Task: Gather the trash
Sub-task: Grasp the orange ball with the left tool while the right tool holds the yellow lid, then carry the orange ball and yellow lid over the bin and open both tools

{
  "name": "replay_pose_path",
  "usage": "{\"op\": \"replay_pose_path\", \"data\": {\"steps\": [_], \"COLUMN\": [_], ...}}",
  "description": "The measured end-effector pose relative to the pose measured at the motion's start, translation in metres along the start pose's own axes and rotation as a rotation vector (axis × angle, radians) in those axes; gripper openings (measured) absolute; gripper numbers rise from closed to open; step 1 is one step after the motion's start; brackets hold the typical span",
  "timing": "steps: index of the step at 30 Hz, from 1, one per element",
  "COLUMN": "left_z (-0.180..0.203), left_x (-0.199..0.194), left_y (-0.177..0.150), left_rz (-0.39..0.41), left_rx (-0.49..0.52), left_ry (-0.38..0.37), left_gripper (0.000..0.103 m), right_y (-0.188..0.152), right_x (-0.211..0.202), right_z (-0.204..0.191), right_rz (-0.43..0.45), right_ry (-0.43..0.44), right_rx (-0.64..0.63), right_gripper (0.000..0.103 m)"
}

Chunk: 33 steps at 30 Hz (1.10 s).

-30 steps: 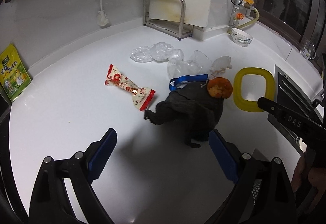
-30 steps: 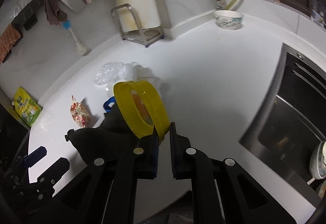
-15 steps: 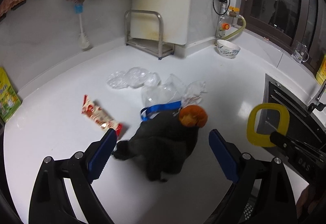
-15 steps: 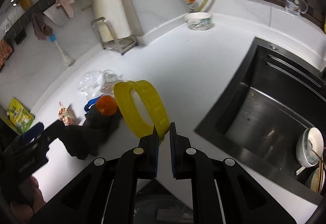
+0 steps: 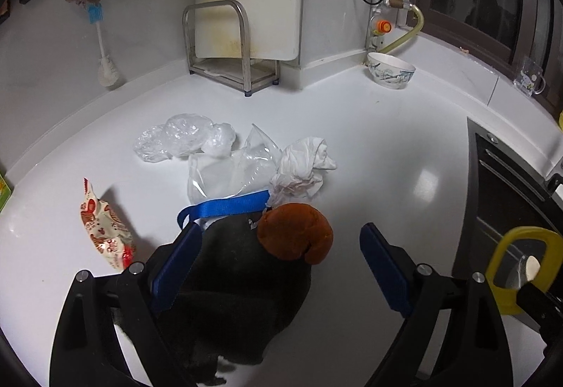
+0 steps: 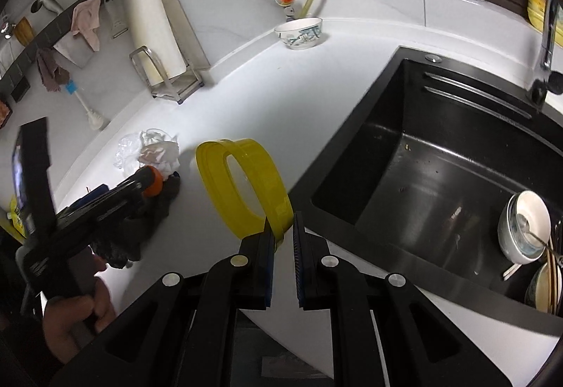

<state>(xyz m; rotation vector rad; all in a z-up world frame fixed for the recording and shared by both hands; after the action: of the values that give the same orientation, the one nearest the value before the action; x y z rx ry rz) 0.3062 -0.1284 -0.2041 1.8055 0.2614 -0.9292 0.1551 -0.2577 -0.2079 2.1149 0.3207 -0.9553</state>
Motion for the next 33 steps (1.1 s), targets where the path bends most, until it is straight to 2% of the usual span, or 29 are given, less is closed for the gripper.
{"op": "replay_pose_path", "data": {"steps": [3,6,11,18,24,33], "left_z": [-0.001,0.003,0.002,-0.002,-0.006,-0.002], "left_x": [0.007,0.009,-0.002,-0.02,-0.045,-0.094], "left_y": [-0.001,-0.003,-0.004,-0.001,-0.002,-0.028], "left_rz": [-0.007,-0.018,-0.009,-0.005,0.007,-0.016], "left_rx": [-0.007,-0.016,-0.027,-0.016,-0.003,0.002], "left_ry": [-0.011,-0.071,-0.088,-0.087,-0.073,-0.024], "left_gripper": [0.062,0.041,0.021,0.015,0.015,0.014], "right_y": [-0.005,-0.008,-0.008,-0.006,-0.008,-0.022], "right_x": [0.004,0.007,0.008,0.0,-0.011,-0.035], "right_z": [0.001,0.002,-0.002,-0.011,-0.014,-0.018], "right_rz": [-0.006,-0.017,-0.022,-0.018,-0.032,-0.078], "right_ry": [0.005,0.011,0.021,0.045,0.059,0.088], "right_rx": [0.014,0.025,0.023,0.006,-0.01,-0.089], "right_gripper": [0.01,0.01,0.01,0.01,0.01,0.01]}}
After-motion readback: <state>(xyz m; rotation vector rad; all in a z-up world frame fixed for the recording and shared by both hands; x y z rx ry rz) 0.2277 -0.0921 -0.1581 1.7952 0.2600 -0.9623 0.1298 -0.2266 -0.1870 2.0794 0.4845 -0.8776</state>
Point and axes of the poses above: each gripper's, at about its wrist camera, not at the fingertips, and x roughly the way its jaws point, z to its right, y to its top, the point moved 10 cm from there along x, roughly the way its jaws point, and after that the axes turned 14 degrees about x, right-handed, at the moved point
